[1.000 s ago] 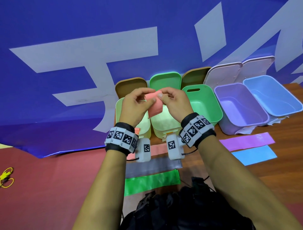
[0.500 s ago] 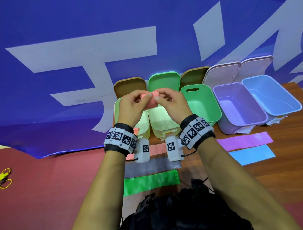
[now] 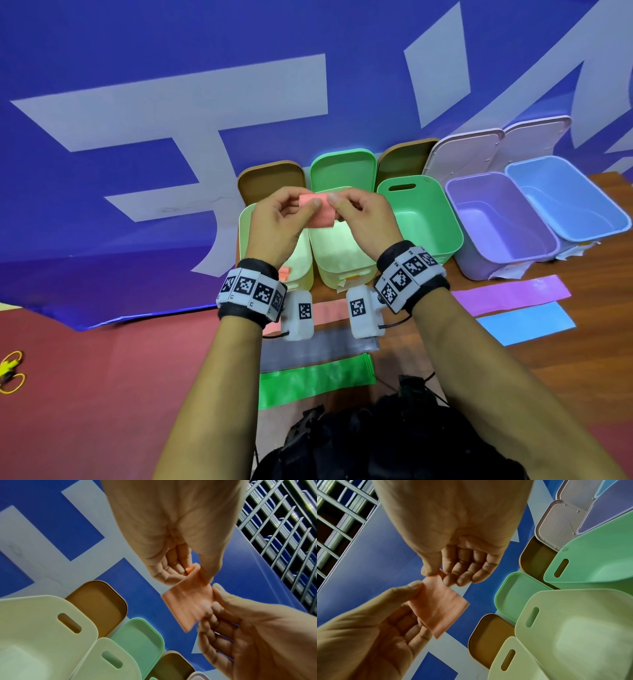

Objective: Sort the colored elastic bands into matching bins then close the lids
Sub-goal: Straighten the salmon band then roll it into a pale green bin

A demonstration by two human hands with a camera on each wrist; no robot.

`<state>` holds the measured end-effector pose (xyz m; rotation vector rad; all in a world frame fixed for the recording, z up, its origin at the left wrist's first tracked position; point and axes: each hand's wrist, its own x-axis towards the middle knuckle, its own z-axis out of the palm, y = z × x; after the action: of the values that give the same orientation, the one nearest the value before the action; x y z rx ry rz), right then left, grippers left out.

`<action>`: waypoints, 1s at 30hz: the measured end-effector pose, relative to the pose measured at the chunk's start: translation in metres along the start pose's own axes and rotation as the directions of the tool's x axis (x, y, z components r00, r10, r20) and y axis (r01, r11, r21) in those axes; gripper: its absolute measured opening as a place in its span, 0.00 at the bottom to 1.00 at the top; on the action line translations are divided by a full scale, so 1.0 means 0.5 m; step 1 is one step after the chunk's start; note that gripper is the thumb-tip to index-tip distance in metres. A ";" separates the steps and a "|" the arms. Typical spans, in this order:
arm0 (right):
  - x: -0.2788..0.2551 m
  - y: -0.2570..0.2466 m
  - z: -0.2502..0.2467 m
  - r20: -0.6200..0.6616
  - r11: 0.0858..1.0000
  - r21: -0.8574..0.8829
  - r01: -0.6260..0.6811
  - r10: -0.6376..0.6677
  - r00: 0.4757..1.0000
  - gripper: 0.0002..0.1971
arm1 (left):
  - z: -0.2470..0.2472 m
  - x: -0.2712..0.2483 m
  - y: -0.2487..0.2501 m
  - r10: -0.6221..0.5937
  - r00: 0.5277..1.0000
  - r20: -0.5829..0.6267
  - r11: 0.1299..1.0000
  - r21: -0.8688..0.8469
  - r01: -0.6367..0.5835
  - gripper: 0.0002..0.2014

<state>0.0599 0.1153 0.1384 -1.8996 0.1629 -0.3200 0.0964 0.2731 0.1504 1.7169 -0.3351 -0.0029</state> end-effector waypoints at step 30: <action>0.001 -0.013 -0.003 -0.005 0.992 -0.107 0.068 -0.069 0.998 0.04 | 0.012 -0.003 0.013 0.017 1.000 0.015 0.999 0.031 -0.018 0.07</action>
<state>0.0597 0.1160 0.1448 -2.0131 0.1225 -0.3728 0.0923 0.2666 0.1554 1.7450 -0.3629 0.0020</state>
